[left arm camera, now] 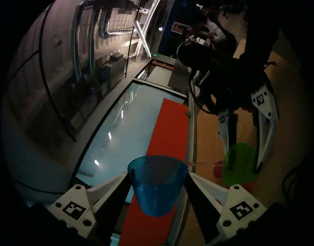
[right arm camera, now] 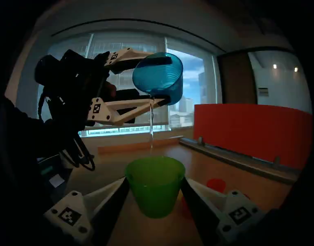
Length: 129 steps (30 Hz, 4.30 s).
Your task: Pour water
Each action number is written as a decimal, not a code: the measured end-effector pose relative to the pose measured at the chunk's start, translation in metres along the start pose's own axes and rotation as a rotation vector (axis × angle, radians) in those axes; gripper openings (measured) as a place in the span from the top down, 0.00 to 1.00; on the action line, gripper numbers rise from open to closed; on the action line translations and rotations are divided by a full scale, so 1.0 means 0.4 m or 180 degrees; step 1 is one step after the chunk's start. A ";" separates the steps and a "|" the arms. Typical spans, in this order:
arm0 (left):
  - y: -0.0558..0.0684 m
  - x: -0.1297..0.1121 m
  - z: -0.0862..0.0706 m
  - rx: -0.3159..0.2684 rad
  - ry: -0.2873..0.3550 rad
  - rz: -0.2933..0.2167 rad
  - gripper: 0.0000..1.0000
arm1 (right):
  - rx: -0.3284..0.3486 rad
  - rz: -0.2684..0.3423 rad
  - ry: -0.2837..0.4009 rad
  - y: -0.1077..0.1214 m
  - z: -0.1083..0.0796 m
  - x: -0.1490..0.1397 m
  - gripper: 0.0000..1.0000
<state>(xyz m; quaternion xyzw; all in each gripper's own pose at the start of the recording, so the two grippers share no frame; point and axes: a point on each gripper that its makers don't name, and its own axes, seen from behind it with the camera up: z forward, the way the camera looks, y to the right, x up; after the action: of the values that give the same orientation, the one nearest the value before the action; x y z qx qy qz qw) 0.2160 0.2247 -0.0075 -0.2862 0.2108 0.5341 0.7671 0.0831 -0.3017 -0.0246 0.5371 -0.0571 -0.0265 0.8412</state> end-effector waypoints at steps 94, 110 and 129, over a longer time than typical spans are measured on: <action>0.003 0.052 -0.008 0.0099 0.0052 0.1183 0.14 | -0.0031 -0.0030 0.0057 0.016 -0.008 0.013 0.12; -0.022 0.038 0.010 0.0095 0.0046 0.1105 0.14 | -0.0038 -0.0032 0.0051 0.017 -0.011 0.003 0.12; -0.041 -0.033 0.002 0.0210 -0.0063 -0.0387 0.14 | -0.0102 -0.0077 0.0045 0.016 -0.015 0.017 0.12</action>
<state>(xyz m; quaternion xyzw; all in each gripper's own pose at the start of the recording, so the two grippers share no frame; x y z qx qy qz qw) 0.2270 0.2117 0.0050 -0.2677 0.2029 0.4821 0.8092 0.0906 -0.2944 -0.0208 0.5244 -0.0442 -0.0338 0.8497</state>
